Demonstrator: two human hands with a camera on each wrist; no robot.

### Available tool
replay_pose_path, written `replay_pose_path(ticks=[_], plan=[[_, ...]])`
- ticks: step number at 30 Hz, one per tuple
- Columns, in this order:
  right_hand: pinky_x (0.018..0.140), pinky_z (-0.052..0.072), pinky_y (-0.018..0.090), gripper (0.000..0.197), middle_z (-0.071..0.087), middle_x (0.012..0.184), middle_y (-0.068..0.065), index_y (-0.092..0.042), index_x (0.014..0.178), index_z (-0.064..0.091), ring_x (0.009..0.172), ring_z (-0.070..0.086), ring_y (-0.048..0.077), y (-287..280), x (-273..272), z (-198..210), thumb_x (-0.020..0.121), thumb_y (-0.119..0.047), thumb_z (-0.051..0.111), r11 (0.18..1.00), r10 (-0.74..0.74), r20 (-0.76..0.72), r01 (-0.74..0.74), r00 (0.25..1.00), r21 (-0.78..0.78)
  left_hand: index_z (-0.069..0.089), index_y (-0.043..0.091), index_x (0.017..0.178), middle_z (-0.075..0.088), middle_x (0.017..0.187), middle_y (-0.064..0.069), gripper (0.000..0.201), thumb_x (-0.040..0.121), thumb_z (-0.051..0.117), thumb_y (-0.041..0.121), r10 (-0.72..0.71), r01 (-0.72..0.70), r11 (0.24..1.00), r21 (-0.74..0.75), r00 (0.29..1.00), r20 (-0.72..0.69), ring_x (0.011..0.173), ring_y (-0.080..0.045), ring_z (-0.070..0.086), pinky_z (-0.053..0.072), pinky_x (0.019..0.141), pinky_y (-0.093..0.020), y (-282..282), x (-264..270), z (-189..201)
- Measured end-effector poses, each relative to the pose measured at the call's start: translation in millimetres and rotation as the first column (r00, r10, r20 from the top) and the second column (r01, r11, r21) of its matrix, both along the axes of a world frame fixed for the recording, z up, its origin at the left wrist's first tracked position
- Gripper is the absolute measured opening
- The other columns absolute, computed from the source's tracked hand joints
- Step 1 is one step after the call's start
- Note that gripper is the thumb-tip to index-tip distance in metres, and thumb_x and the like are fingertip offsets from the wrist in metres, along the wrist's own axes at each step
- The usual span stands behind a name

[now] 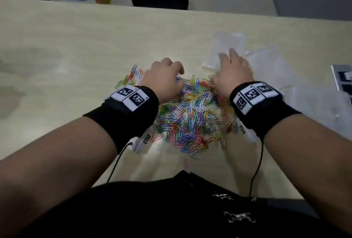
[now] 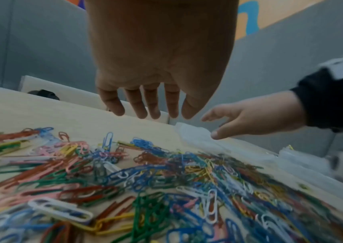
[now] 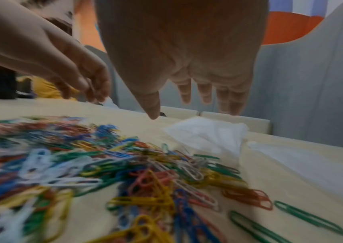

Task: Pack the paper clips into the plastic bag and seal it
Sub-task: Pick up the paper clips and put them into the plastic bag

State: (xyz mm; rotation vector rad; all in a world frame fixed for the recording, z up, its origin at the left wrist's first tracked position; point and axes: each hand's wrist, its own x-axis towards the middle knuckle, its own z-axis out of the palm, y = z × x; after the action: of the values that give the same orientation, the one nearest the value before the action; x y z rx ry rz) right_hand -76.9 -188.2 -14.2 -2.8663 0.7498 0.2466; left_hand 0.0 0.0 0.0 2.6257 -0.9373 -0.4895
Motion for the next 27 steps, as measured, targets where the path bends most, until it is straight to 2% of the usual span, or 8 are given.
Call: replay_pose_path(ticks=[4, 7, 10, 16, 19, 22, 25, 27], plan=[[0.090, 0.045, 0.048, 0.039, 0.049, 0.126, 0.017, -0.012, 0.127, 0.044, 0.109, 0.052, 0.040, -9, 10, -13, 0.091, -0.026, 0.048, 0.999, -0.045, -0.190, 0.039, 0.981, -0.035, 0.054, 0.023, 0.123, 0.052, 0.128, -0.010, 0.031, 0.093, 0.048, 0.031, -0.059, 0.059, 0.997, 0.041, 0.998, 0.013, 0.116, -0.034, 0.047, 0.043, 0.094, -0.047, -7, 5, -8], [0.083, 0.050, 0.046, 0.024, 0.052, 0.112, 0.016, -0.011, 0.112, 0.054, 0.097, 0.055, 0.039, -9, 9, -20, 0.088, -0.013, 0.050, 0.995, -0.005, -0.159, -0.010, 0.987, -0.095, 0.054, 0.023, 0.122, 0.053, 0.127, -0.009, 0.030, 0.093, 0.048, 0.032, -0.076, 0.076, 0.996, 0.046, 0.997, 0.000, 0.116, -0.034, 0.047, 0.040, 0.093, -0.045, -13, 6, -15], [0.078, 0.051, 0.043, 0.015, 0.056, 0.104, 0.014, -0.013, 0.100, 0.059, 0.088, 0.058, 0.036, -13, 9, -17, 0.089, -0.013, 0.048, 0.998, 0.016, -0.114, -0.022, 0.993, -0.052, 0.055, 0.022, 0.121, 0.055, 0.123, -0.007, 0.029, 0.095, 0.049, 0.033, -0.048, 0.048, 0.999, 0.003, 0.999, -0.014, 0.115, -0.033, 0.048, 0.040, 0.092, -0.044, -19, 10, -21], [0.085, 0.040, 0.041, 0.019, 0.062, 0.097, 0.005, -0.023, 0.098, 0.066, 0.095, 0.057, 0.031, -6, -10, -1, 0.093, -0.030, 0.050, 0.988, 0.147, 0.168, -0.151, 0.975, 0.009, 0.054, 0.026, 0.130, 0.057, 0.121, -0.009, 0.053, 0.085, 0.049, 0.054, 0.019, -0.024, 0.969, -0.244, 1.000, -0.025, 0.112, -0.033, 0.053, 0.047, 0.093, -0.049, -28, 5, -24], [0.083, 0.038, 0.041, 0.019, 0.064, 0.091, 0.003, -0.027, 0.098, 0.071, 0.093, 0.058, 0.031, 2, -20, 3, 0.091, -0.032, 0.053, 0.964, 0.263, 0.298, -0.259, 0.918, -0.055, 0.067, 0.025, 0.111, 0.062, 0.109, -0.006, 0.042, 0.085, 0.049, 0.052, -0.010, 0.022, 0.952, -0.307, 0.999, 0.042, 0.105, -0.033, 0.056, 0.047, 0.087, -0.046, -30, 4, -24], [0.080, 0.038, 0.039, 0.020, 0.064, 0.085, 0.003, -0.027, 0.097, 0.072, 0.088, 0.058, 0.030, 3, -26, 4, 0.091, -0.032, 0.054, 0.964, 0.264, 0.396, -0.252, 0.879, -0.083, 0.071, 0.024, 0.091, 0.064, 0.088, 0.001, 0.029, 0.089, 0.053, 0.046, -0.028, 0.044, 0.950, -0.308, 0.998, 0.056, 0.091, -0.029, 0.060, 0.047, 0.079, -0.041, -29, 4, -23], [0.078, 0.038, 0.038, 0.021, 0.063, 0.083, 0.003, -0.027, 0.096, 0.072, 0.085, 0.058, 0.030, 5, -27, 5, 0.090, -0.033, 0.054, 0.964, 0.265, 0.452, -0.249, 0.852, -0.097, 0.070, 0.027, 0.093, 0.057, 0.083, 0.010, 0.028, 0.089, 0.054, 0.050, -0.081, 0.097, 0.951, -0.294, 0.994, 0.068, 0.084, -0.017, 0.055, 0.041, 0.076, -0.033, -26, 4, -21], [0.077, 0.034, 0.034, 0.020, 0.063, 0.085, 0.003, -0.027, 0.098, 0.072, 0.087, 0.058, 0.029, 10, -26, 7, 0.089, -0.032, 0.055, 0.962, 0.272, 0.473, -0.251, 0.838, -0.109, 0.070, 0.023, 0.094, 0.064, 0.085, 0.005, 0.024, 0.092, 0.055, 0.043, -0.103, 0.129, 0.955, -0.266, 0.989, 0.109, 0.086, -0.023, 0.060, 0.040, 0.074, -0.034, -24, 5, -20]])
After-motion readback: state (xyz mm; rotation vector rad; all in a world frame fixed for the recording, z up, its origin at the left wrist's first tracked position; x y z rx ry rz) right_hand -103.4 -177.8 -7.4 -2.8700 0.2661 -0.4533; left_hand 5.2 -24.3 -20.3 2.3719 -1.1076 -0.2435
